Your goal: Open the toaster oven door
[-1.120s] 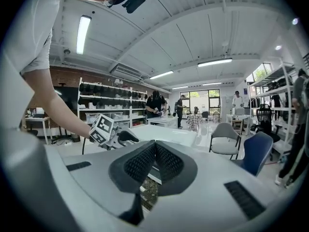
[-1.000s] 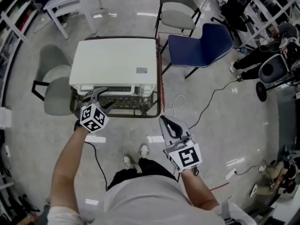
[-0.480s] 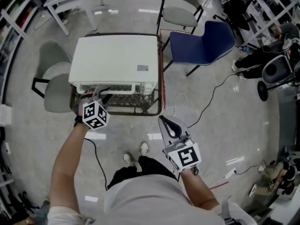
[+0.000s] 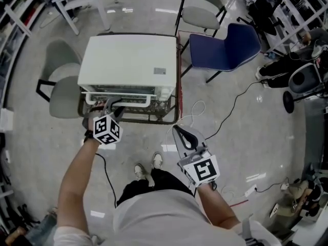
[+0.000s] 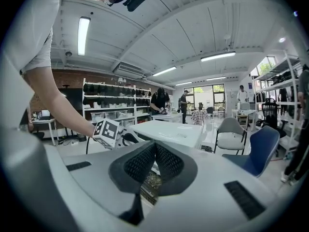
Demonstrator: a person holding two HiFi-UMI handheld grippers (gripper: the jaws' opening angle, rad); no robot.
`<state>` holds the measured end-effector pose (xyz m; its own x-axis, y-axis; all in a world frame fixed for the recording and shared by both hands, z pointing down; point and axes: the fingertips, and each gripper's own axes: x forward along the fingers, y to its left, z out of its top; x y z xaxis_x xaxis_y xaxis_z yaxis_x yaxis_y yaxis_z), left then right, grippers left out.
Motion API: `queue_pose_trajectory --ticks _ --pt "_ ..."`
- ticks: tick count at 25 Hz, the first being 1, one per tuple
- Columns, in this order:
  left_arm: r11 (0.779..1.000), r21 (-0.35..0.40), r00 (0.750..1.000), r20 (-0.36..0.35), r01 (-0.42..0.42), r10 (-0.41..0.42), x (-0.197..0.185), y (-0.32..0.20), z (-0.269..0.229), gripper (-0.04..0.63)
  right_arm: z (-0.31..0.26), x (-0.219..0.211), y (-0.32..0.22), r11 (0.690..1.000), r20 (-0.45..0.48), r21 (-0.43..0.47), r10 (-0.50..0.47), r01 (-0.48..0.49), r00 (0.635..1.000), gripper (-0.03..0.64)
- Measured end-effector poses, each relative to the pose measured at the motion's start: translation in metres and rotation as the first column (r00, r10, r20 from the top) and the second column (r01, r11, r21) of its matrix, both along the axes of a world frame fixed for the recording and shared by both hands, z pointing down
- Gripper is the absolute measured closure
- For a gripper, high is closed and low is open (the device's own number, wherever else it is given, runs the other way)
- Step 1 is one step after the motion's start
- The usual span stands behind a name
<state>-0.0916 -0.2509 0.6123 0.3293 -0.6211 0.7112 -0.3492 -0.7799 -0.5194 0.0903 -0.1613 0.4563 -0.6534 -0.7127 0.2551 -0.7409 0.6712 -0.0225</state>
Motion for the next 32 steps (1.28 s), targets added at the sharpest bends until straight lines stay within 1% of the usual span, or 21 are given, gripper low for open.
queue_pose_trajectory --ticks 12,21,28,32 --pt "0.999 -0.027 1.0 -0.01 0.023 -0.024 0.001 0.045 0.02 0.454 0.006 -0.002 0.02 1.0 -0.018 -0.012 -0.028 0.027 0.999 0.594" --pt "0.996 -0.056 0.997 -0.036 0.067 -0.069 0.002 0.065 0.034 0.443 0.01 -0.005 0.031 0.998 -0.029 -0.019 -0.053 0.052 0.998 0.594" --pt "0.991 -0.107 0.995 -0.057 0.079 -0.086 0.006 0.082 0.049 0.37 0.016 -0.005 0.04 0.997 -0.047 -0.023 -0.08 0.079 0.996 0.594" --pt "0.988 -0.129 0.994 -0.057 0.089 -0.097 0.01 0.092 0.057 0.327 0.018 -0.003 0.045 0.997 -0.046 -0.027 -0.08 0.079 0.996 0.594"
